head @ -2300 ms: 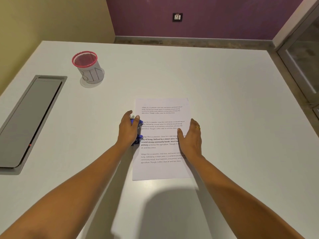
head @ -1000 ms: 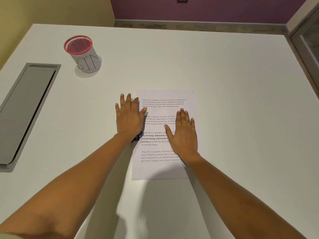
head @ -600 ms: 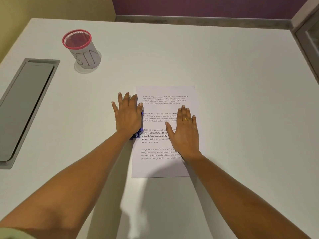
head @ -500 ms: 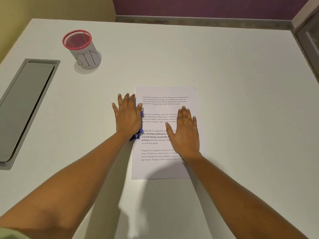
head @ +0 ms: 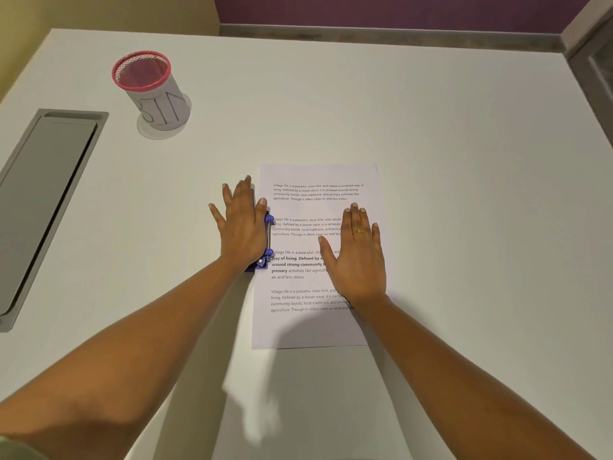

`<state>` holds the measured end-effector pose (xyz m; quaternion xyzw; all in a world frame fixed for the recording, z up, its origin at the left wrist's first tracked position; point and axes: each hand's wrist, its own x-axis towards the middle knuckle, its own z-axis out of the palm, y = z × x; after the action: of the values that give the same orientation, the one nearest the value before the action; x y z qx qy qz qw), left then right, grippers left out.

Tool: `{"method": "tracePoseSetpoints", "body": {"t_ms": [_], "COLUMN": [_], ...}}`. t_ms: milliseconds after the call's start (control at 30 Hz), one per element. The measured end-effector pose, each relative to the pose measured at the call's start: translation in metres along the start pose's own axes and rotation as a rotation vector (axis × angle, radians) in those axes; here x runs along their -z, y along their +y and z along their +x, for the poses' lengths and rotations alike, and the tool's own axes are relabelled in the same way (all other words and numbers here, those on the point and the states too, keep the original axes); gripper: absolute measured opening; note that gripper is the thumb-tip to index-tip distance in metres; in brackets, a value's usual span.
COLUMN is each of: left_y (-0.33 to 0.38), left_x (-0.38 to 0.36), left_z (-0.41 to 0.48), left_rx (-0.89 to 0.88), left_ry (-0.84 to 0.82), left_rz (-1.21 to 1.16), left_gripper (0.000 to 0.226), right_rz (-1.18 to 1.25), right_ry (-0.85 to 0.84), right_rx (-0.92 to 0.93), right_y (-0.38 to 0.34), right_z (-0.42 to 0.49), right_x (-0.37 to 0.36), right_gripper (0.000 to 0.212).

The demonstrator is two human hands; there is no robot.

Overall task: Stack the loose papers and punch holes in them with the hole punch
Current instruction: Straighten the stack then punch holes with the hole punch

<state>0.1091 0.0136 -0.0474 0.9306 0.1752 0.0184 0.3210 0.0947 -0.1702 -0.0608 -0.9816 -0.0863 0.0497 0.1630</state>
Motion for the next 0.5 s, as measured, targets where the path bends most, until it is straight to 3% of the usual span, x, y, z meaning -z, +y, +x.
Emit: {"method": "tracePoseSetpoints", "body": {"t_ms": [500], "left_y": [-0.0033], "left_x": [-0.0030], "left_z": [0.0013], "left_rx": [0.073], "left_ry": [-0.022], "left_rz": [0.105], "left_gripper": [0.051], "right_rz": [-0.035], "right_ry": [-0.001], "right_rx": [0.002], "right_y": [0.0006], "right_z": [0.0007], "right_x": [-0.0023], "right_gripper": [0.072]}}
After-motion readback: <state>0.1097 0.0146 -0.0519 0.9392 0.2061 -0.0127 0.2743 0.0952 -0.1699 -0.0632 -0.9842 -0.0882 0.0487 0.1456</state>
